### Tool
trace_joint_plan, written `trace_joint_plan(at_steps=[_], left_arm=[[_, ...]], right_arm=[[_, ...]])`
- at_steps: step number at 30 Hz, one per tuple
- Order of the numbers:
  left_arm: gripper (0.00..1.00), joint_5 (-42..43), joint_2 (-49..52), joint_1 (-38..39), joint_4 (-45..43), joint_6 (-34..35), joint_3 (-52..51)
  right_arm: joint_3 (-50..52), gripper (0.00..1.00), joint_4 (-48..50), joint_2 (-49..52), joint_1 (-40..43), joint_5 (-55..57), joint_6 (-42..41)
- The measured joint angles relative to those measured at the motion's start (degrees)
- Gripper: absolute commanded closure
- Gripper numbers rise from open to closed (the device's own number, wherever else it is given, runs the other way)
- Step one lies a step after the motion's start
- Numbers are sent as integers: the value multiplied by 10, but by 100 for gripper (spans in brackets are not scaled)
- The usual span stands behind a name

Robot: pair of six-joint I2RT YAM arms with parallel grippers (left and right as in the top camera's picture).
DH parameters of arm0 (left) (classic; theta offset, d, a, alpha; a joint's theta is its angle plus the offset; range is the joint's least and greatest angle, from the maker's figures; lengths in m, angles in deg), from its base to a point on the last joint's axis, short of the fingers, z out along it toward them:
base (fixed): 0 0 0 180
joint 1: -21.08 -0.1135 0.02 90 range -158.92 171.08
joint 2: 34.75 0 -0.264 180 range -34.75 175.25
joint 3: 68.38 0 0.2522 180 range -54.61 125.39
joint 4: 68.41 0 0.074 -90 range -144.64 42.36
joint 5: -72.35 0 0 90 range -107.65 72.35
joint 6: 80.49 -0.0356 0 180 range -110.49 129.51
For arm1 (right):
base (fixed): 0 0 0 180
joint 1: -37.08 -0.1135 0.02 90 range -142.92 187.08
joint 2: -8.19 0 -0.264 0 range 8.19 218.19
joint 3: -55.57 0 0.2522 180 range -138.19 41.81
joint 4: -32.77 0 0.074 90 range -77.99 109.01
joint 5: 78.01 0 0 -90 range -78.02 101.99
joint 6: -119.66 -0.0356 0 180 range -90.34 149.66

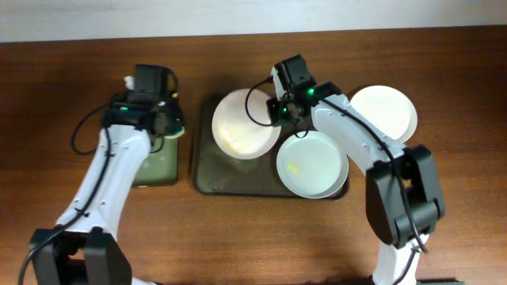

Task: Clean dirty plates on tray and stack at the side
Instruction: 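Carry the white plate with the right gripper onto the pink plate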

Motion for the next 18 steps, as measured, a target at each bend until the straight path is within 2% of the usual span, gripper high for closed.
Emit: trace_joint_plan(at_steps=[5, 8, 10, 12, 15, 18], left_arm=[[100, 15, 0, -100, 43, -29, -2], [100, 16, 0, -120, 59, -52, -3], [100, 19, 0, -120, 60, -60, -3], [100, 19, 0, -120, 59, -61, -3], [100, 19, 0, -120, 60, -61, -3], [100, 19, 0, -120, 61, -61, -3]], right_arm=[[-7, 96, 26, -59, -101, 237, 90], [-8, 96, 87, -60, -177, 425, 198], [-8, 96, 141, -60, -223, 518, 306], [-8, 96, 174, -60, -256, 566, 413], [-8, 96, 200, -60, -275, 610, 518], [-8, 96, 200, -60, -278, 627, 557]])
